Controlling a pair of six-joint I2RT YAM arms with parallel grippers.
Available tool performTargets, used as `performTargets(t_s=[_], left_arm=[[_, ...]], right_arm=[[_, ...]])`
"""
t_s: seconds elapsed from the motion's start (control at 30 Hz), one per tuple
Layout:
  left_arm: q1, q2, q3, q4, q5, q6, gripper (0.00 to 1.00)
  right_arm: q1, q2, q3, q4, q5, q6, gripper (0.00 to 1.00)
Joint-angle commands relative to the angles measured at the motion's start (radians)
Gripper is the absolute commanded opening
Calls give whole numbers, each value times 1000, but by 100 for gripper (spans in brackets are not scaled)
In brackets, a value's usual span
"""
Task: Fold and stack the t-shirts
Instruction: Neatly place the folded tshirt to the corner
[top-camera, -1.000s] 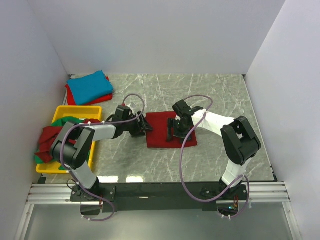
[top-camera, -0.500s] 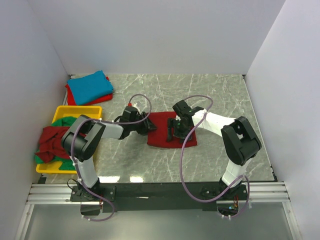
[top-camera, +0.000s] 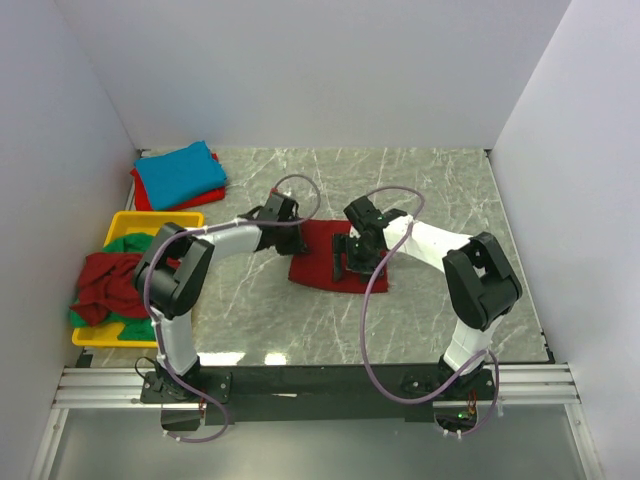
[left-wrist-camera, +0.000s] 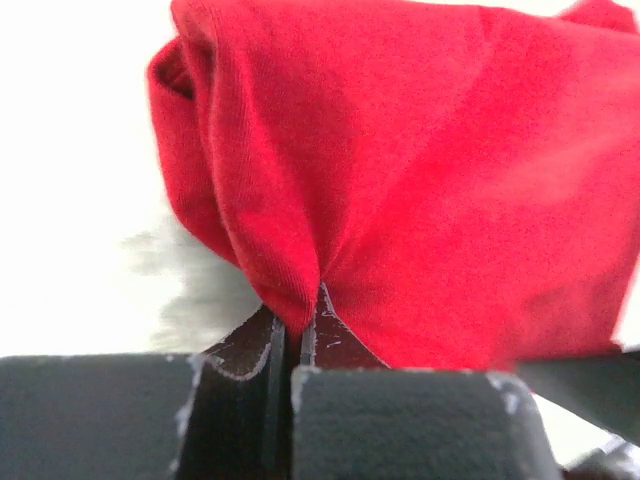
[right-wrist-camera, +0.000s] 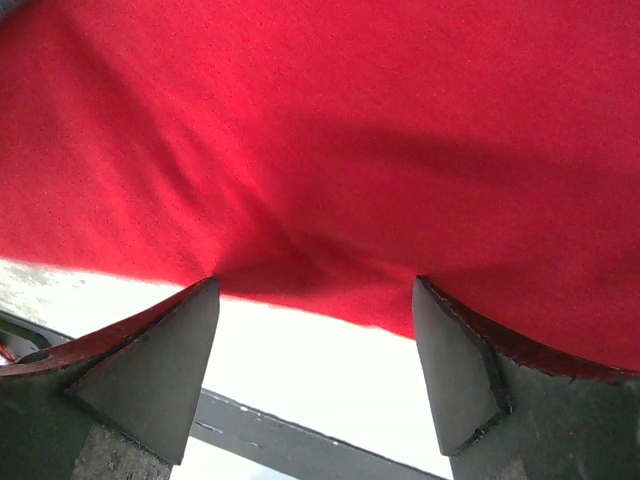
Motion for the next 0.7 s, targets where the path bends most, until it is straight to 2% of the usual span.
performTargets(t_s=[0.0, 0.23, 0.5, 0.67], left_arm=[[25, 32, 162, -347, -238, 191, 0], [57, 118, 464, -611, -383, 368, 0], [91, 219, 710, -769, -553, 428, 0], [138, 294, 882, -849, -660, 483, 0]], right_arm=[[4, -8, 67, -83, 39, -46, 85], [-6, -56, 142, -163, 58, -92, 85], [-94, -71, 206, -209, 32, -186, 85], [-138, -61, 249, -204, -19, -189, 85]])
